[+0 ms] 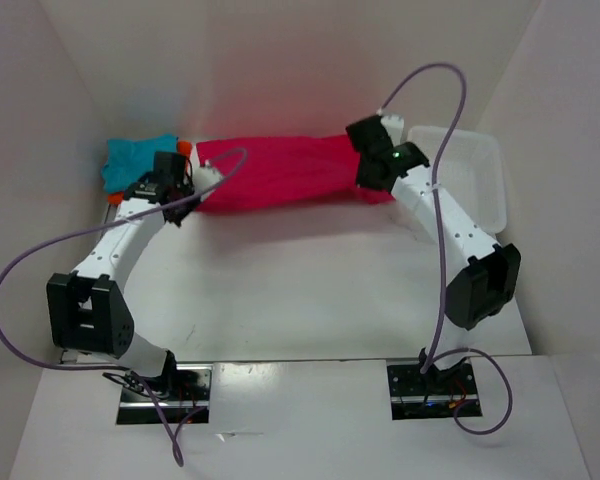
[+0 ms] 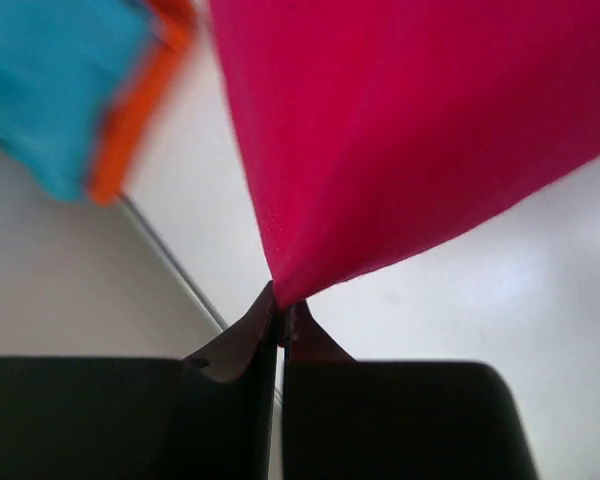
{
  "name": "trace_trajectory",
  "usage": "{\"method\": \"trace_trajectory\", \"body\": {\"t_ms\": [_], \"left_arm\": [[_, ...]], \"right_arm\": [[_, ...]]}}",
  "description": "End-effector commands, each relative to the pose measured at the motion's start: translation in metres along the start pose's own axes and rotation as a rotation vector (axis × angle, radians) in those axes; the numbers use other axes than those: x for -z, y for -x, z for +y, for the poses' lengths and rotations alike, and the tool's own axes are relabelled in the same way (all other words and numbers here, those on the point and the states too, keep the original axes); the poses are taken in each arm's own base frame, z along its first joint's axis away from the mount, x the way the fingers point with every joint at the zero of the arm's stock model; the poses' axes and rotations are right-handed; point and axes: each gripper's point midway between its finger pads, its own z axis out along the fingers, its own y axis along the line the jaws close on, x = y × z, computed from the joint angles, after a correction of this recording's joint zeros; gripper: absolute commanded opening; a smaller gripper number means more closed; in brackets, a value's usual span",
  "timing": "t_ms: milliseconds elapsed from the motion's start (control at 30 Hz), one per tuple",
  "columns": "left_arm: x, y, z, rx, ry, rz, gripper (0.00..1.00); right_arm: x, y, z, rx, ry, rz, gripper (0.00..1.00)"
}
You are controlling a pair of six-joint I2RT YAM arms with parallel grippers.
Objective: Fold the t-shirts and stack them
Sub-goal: Flatten out the tshirt
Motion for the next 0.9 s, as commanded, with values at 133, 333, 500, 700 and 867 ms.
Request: {"method": "trace_trajectory", "body": {"t_ms": [133,333,500,700,867], "left_arm": [[-0.014,-0.099,-0.06,-0.122,-0.127,0.279,0.0],[-0.01,-0.126,-0.091,-0.097,-0.239,0.375,0.0],[-0.008,-0.173,-0.108,-0.133,-0.232,0.519,0.0],[-0.002,-0.186,-0.121,-0.134,-0.277,0.561,0.0],[-0.004,-0.19,-0.125,-0.128,-0.282,0.57,0.0]], "right_arm": [[0.009,-0.119,-0.02,-0.078,0.04,0.203,0.0],[0.018,-0.179,-0.027,-0.094,0.058,0.341,0.0],[0.034,-0.256,-0.02,-0.06,0.092,0.521,0.0],[0.056,-0.303,-0.016,-0.063,0.126,0.673,0.0],[0.07,-0.337,-0.031,-0.085,0.136,0.775,0.5]]}}
